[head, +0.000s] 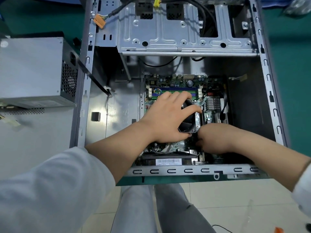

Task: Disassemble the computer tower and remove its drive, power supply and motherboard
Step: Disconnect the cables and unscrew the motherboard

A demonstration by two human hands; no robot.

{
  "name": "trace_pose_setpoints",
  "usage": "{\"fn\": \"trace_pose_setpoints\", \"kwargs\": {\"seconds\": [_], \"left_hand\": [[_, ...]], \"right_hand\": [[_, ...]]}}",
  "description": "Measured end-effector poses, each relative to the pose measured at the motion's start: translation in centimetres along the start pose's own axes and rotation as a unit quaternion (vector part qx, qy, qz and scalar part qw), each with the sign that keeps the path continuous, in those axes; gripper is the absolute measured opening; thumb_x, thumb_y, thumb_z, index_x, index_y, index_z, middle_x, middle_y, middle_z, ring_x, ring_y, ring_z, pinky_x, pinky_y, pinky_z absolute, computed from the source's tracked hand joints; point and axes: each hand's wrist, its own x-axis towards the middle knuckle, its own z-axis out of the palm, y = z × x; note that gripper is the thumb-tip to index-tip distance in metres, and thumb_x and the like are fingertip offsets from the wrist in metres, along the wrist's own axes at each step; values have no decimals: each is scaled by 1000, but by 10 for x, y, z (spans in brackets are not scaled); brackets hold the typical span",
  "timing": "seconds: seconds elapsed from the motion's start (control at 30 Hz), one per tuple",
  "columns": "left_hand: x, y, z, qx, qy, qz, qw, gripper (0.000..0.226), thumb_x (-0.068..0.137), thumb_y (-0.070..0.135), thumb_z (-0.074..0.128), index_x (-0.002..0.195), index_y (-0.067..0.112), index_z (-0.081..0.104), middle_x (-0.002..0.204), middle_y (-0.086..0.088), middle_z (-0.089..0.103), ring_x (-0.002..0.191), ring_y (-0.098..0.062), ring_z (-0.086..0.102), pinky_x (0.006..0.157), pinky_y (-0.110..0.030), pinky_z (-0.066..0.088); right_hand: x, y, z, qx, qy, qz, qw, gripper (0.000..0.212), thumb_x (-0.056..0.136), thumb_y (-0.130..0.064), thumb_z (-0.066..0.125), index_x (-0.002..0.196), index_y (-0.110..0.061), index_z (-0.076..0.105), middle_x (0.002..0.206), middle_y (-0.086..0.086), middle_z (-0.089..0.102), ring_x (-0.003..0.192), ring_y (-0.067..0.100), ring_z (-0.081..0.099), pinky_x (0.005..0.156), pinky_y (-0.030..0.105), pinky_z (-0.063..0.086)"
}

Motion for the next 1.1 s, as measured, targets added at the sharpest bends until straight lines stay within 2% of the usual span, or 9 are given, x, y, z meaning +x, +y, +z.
{"fn": "trace_pose_setpoints", "kwargs": {"seconds": [0.2,0.37,0.53,0.73,0.97,1.1], "left_hand": [[-1,-1,1,-4,4,0,1000,68,72,64,58,131,35,43,131,-3,42,116,-21,43,96,-35,27],[-1,-2,2,-4,10,0,1000,67,72,65,57,131,36,43,131,-2,41,116,-21,42,96,-35,28],[-2,-2,1,-4,2,-4,1000,67,72,64,57,131,36,41,133,-2,39,117,-21,41,97,-35,26],[-1,0,-1,-1,-2,0,1000,67,74,64,56,133,36,41,134,-3,39,118,-20,40,98,-34,25],[-1,-1,-1,-1,-2,-2,1000,67,73,63,56,133,36,40,135,-3,38,118,-20,39,98,-34,25],[0,-1,-1,-5,-3,0,1000,67,73,63,56,132,37,41,134,-3,38,118,-20,40,98,-35,26]], "right_hand": [[2,-2,7,-5,20,63,998,21,90,-24,47,70,-21,44,74,-5,48,64,13,46,56,26,38],[2,3,5,36,7,36,999,20,91,-23,49,71,-18,50,73,-2,52,68,16,51,65,30,47],[3,1,4,46,17,19,999,28,89,-22,50,62,-16,46,64,0,48,57,15,46,51,25,37],[2,3,8,18,27,57,998,24,91,-28,49,68,-20,47,72,-3,50,64,14,49,61,28,44],[-1,-1,4,18,33,22,999,27,90,-24,49,63,-17,45,65,-2,49,57,13,45,49,25,34],[-1,-1,5,3,36,35,999,26,90,-27,48,65,-19,44,69,-3,49,60,12,46,51,25,35]]}}
